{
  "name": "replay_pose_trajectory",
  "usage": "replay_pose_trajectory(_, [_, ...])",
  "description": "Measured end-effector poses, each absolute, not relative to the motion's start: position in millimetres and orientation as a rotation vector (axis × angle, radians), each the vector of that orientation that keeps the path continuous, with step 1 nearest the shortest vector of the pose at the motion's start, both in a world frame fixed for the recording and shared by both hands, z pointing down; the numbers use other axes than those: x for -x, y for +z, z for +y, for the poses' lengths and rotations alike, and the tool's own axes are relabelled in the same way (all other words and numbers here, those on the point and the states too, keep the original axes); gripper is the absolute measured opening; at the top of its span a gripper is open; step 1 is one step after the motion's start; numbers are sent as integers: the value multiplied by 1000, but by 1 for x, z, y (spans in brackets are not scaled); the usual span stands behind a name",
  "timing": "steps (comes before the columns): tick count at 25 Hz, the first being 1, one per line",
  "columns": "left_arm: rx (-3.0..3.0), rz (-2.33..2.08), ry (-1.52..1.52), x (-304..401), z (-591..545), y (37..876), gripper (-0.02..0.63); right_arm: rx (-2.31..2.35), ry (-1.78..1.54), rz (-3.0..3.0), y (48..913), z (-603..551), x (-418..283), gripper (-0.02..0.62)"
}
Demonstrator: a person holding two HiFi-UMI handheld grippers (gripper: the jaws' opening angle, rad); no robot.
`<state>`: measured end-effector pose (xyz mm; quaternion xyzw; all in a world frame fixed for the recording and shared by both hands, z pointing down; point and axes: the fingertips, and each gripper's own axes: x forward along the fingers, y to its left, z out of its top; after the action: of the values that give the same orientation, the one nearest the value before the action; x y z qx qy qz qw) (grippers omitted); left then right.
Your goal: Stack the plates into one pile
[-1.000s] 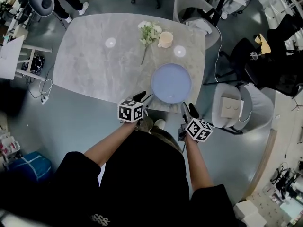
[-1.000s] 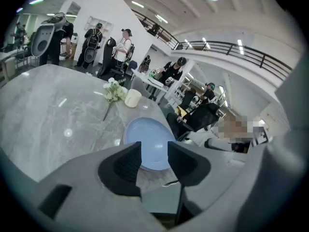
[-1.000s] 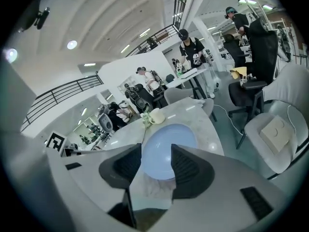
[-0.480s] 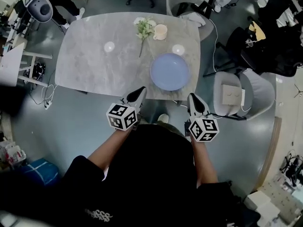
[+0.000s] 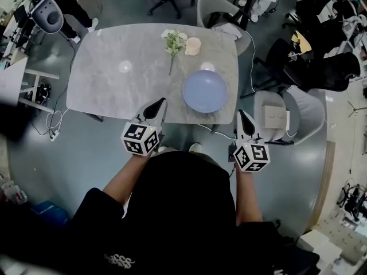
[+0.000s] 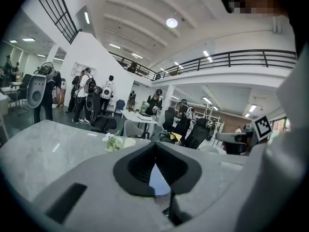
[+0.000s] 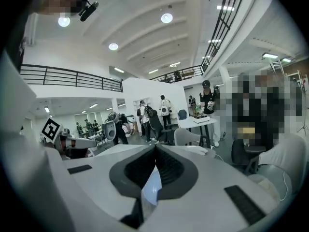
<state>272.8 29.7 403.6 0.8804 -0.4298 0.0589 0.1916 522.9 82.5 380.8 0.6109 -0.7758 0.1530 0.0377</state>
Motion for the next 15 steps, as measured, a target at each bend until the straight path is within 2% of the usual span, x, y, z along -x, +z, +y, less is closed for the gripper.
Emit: replay_pose_trajectory(15, [-2533, -1283, 196, -222, 51, 393, 15, -1961, 465, -2289, 380, 101, -480, 12])
